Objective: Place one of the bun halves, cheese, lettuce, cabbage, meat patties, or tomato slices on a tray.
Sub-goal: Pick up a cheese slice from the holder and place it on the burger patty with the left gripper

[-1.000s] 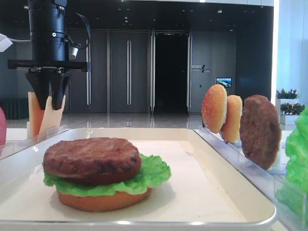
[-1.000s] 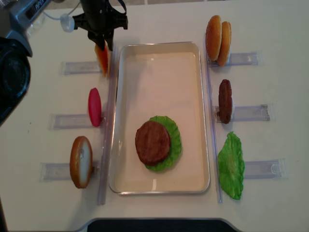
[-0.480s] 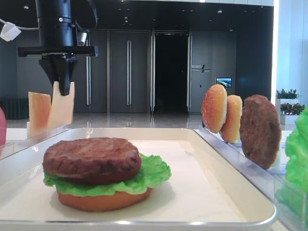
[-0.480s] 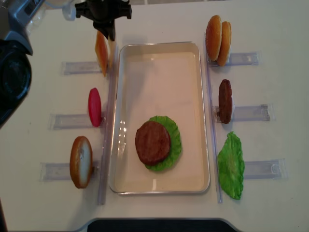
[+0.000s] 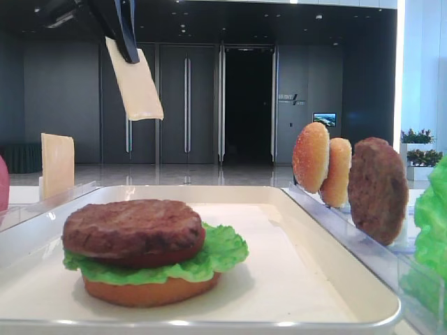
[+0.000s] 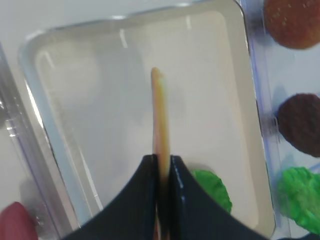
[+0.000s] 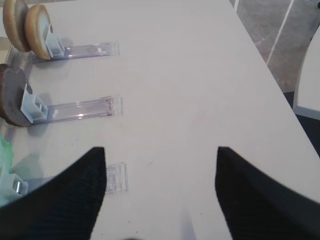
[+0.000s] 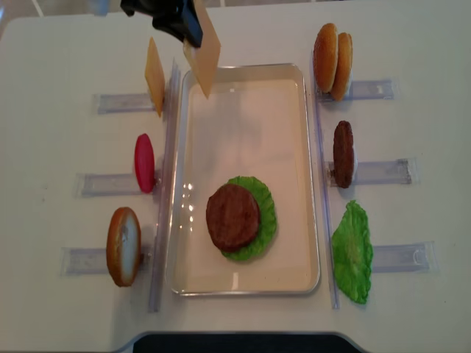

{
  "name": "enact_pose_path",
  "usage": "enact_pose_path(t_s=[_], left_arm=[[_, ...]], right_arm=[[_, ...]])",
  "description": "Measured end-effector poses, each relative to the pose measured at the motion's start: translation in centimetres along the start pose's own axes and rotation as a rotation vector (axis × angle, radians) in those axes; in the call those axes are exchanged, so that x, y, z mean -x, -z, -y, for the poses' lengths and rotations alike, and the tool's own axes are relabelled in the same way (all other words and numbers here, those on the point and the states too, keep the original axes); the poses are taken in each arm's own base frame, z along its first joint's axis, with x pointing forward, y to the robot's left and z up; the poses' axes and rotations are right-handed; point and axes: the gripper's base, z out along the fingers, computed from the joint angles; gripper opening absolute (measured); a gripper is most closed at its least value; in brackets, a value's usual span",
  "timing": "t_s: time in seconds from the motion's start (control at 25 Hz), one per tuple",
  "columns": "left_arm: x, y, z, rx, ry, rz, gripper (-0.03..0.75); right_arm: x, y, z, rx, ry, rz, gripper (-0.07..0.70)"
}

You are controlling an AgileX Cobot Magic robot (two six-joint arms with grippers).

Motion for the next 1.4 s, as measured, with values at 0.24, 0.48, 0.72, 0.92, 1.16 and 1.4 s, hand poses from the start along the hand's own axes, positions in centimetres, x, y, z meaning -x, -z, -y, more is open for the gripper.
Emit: enact_pose_path(t_s=[0.24, 0.48, 0.72, 0.92, 1.16, 1.4], left_arm=[[-5.8, -0.1, 0.2, -0.143, -0.029, 0.033, 0.027], [-11.8, -0.3, 0.9, -0.352, -0.091, 0.069, 0.027], [-16.2, -1.8, 0.7, -0.486, -0.126, 0.076, 0.026], [-18.2, -3.5, -0.2, -0.484, -0.065, 0.028, 0.026], [-18.9, -4.4, -0.9, -0.442, -0.044, 0.044, 0.026], [-19.1, -5.0, -1.6, -0.388, -0.018, 0.093, 0.026]], right_arm=[[0.0, 0.0, 0.0, 0.000, 0.000, 0.000, 0.475], [0.0, 0.0, 0.0, 0.000, 0.000, 0.000, 0.475], [0.0, 0.0, 0.0, 0.000, 0.000, 0.000, 0.475], [0.0, 0.0, 0.0, 0.000, 0.000, 0.000, 0.475], [0.0, 0.0, 0.0, 0.000, 0.000, 0.000, 0.475], [0.0, 0.0, 0.0, 0.000, 0.000, 0.000, 0.475]])
